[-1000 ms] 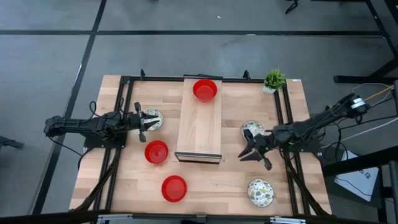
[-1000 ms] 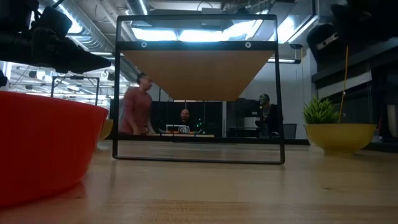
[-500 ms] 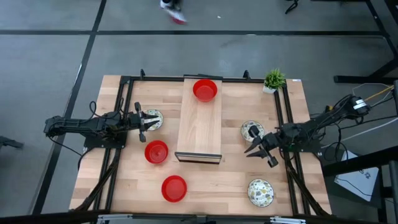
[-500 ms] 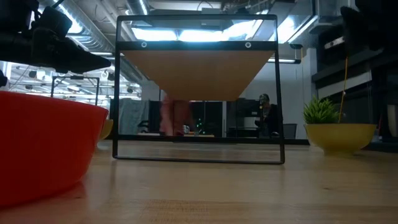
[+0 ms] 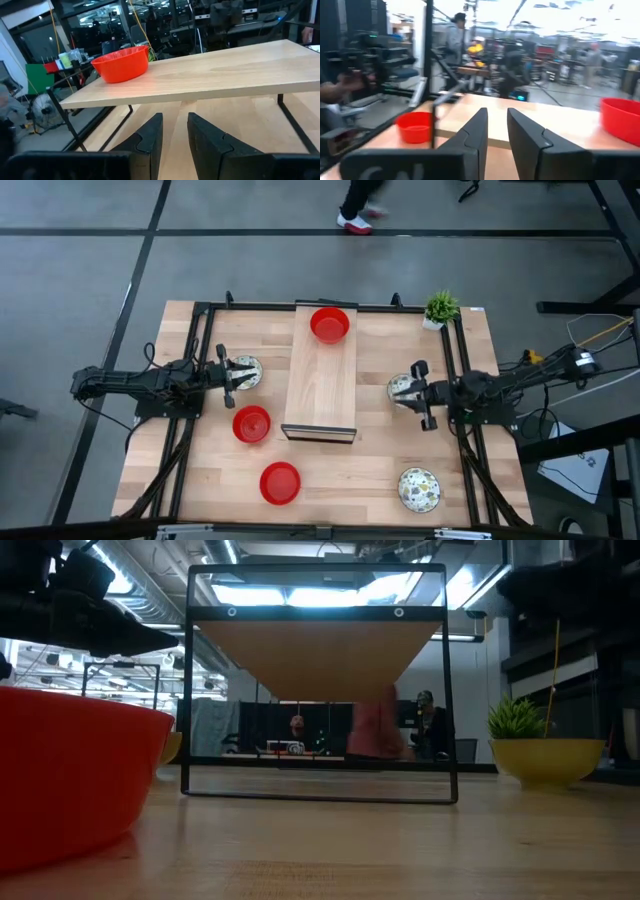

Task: Pick & Place Mini bowls
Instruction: Stack the top red bowl on top of the red bowl on the shelf

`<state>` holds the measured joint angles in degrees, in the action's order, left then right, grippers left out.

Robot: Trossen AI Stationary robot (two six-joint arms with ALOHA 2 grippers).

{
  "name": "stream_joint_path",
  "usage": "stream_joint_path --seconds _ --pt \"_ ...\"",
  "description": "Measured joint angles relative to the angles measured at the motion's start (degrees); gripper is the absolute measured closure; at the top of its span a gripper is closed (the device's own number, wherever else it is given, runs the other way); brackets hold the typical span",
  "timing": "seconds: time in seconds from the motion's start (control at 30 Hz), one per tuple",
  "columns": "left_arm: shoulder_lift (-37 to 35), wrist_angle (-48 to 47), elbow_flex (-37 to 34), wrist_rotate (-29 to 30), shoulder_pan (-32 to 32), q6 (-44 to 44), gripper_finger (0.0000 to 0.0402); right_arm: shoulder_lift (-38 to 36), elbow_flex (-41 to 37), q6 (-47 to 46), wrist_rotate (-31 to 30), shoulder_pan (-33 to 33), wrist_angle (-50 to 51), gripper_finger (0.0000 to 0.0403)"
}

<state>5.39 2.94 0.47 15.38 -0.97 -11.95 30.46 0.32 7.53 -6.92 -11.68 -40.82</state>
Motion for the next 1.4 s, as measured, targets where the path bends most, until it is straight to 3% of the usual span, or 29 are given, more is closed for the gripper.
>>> stream_joint_path --seconds 0.23,0.57,0.83,0.97,1.17,1.4 --pt "0.0 0.1 0.0 0.0 0.0 3.3 0.0316 -1.9 0.0 -7.2 9.5 10.5 6.5 0.0328" --pt "0.0 0.2 0.0 0.0 0.0 2.8 0.0316 -1.9 0.0 -11.3 9.6 21.2 12.7 0.0328" --pt "0.0 0.2 0.0 0.0 0.0 6.0 0.0316 -3.1 0.1 -8.2 14.0 24.0 18.7 0.0328" --pt "0.0 0.2 0.0 0.0 0.0 8.8 0.0316 -5.5 0.1 -7.8 12.5 24.4 23.3 0.0328" --pt "0.0 0.3 0.0 -1.3 0.0 10.9 0.0316 -10.9 0.1 -6.1 2.8 24.5 26.0 0.0328" --pt "0.0 0.3 0.0 -5.4 0.0 11.3 0.0316 -19.2 0.1 -7.1 2.5 24.4 36.1 0.0328"
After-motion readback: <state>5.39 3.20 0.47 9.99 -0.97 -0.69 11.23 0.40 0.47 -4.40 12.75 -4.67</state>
